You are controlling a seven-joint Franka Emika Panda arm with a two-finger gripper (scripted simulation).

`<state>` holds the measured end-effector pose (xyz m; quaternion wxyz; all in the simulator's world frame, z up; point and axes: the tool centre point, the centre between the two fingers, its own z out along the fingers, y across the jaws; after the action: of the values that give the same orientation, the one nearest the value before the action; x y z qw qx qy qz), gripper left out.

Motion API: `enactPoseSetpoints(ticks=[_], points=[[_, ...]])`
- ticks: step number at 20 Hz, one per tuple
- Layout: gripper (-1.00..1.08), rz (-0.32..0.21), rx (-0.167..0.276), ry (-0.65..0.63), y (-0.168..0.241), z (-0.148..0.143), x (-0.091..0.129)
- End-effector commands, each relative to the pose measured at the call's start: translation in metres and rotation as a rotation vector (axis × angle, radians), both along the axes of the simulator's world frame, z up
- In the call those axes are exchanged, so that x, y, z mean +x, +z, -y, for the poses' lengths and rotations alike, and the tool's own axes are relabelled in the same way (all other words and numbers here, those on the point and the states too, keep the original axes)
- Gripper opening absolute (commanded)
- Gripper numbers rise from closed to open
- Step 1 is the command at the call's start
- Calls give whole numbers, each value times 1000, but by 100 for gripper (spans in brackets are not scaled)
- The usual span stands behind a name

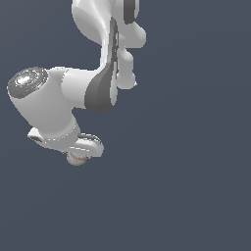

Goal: Pick up the object and move it to a goal position.

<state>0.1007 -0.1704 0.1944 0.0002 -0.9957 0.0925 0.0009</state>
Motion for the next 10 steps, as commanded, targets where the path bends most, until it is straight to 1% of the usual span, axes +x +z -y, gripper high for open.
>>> enactPoseSetpoints(ticks=[1,5,10], points=[[-100,2,0,2,10,16,5],[-100,2,0,2,20,34,11],[-100,2,-1,1,28,47,15]])
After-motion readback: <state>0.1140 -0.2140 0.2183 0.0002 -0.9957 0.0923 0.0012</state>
